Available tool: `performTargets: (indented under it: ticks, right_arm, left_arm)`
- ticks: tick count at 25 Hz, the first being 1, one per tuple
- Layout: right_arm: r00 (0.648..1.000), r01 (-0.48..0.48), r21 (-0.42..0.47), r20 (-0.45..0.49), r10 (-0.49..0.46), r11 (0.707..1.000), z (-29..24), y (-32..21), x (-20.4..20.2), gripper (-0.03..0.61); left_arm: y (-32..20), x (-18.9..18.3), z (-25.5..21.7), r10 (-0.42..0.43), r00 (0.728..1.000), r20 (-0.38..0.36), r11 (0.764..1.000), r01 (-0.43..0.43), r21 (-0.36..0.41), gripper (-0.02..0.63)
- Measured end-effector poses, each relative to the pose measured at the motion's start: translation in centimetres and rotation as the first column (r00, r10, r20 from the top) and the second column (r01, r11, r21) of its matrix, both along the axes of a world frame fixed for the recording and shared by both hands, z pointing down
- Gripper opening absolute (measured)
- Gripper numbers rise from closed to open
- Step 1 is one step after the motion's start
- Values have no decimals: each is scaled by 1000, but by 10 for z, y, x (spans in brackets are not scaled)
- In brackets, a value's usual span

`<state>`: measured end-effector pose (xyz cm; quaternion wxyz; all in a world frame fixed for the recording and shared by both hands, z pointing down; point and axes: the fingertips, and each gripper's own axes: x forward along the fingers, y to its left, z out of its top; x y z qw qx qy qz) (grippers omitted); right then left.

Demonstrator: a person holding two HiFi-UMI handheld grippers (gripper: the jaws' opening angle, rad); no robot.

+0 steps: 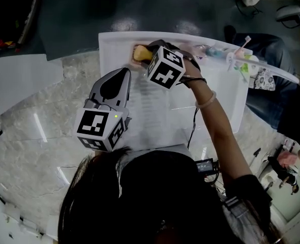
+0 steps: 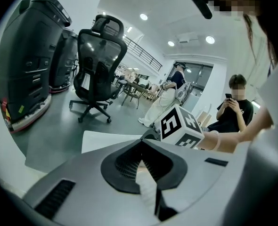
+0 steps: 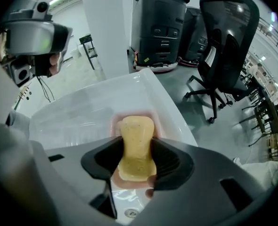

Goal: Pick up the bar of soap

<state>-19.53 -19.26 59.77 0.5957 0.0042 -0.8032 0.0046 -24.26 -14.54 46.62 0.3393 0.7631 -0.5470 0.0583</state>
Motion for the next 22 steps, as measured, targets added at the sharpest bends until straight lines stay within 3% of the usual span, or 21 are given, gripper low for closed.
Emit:
performTargets:
  ticks: [12, 22]
  right_arm:
    - [982, -112, 40, 155, 105, 993, -13, -4, -3, 187]
    - [893, -271, -55, 359, 272, 961, -54, -3, 17, 187]
  left_arm:
    - [3, 5, -2, 14, 999, 29, 1000, -13, -17, 8]
    - [2, 25, -26, 20, 997, 78, 1000, -21, 18, 8]
